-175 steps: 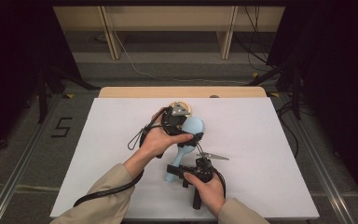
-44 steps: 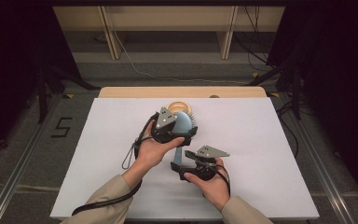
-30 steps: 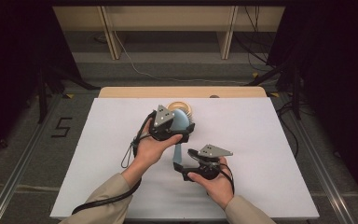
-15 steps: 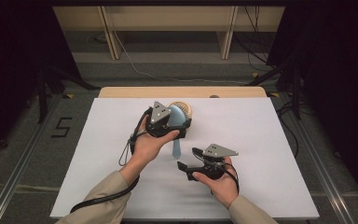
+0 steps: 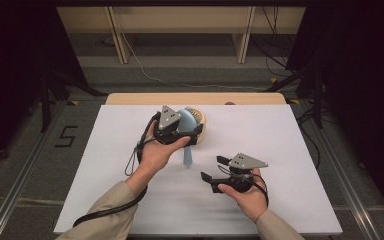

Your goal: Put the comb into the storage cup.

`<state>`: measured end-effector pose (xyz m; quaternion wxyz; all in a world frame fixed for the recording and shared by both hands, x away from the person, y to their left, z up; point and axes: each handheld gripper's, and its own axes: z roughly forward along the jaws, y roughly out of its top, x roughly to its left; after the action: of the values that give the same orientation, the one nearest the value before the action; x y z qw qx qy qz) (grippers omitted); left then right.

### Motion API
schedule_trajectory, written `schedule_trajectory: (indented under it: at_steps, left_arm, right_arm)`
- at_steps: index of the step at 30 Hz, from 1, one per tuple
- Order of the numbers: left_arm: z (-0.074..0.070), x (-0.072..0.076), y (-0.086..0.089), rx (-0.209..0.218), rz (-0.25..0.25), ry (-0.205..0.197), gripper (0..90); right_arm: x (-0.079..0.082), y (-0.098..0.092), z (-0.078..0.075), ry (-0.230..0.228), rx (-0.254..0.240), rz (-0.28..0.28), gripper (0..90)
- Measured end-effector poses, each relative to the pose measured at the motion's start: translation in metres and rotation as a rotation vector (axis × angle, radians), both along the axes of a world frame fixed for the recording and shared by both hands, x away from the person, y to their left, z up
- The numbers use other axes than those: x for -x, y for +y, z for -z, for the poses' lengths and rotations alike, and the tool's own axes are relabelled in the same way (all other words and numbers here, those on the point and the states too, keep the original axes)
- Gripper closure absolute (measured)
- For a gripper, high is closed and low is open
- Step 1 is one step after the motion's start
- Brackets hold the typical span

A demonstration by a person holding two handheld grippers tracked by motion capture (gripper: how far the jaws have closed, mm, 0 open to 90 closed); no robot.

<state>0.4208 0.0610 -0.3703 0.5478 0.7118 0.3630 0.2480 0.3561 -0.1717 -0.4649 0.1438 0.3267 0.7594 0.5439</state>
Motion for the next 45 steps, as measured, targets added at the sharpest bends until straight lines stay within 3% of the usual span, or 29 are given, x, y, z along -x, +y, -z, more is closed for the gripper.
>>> schedule_trajectory:
  at_steps: [27,45]
  left_arm:
    - [-0.010,-0.005,0.006,-0.009,-0.012,-0.008,19.3]
    - [-0.025,-0.010,0.010,-0.005,-0.030,-0.024,19.3]
  right_arm:
    - [0.016,-0.071,-0.009,-0.041,0.007,0.130,16.2]
    - [0.025,-0.089,-0.007,-0.048,0.019,0.170,16.0]
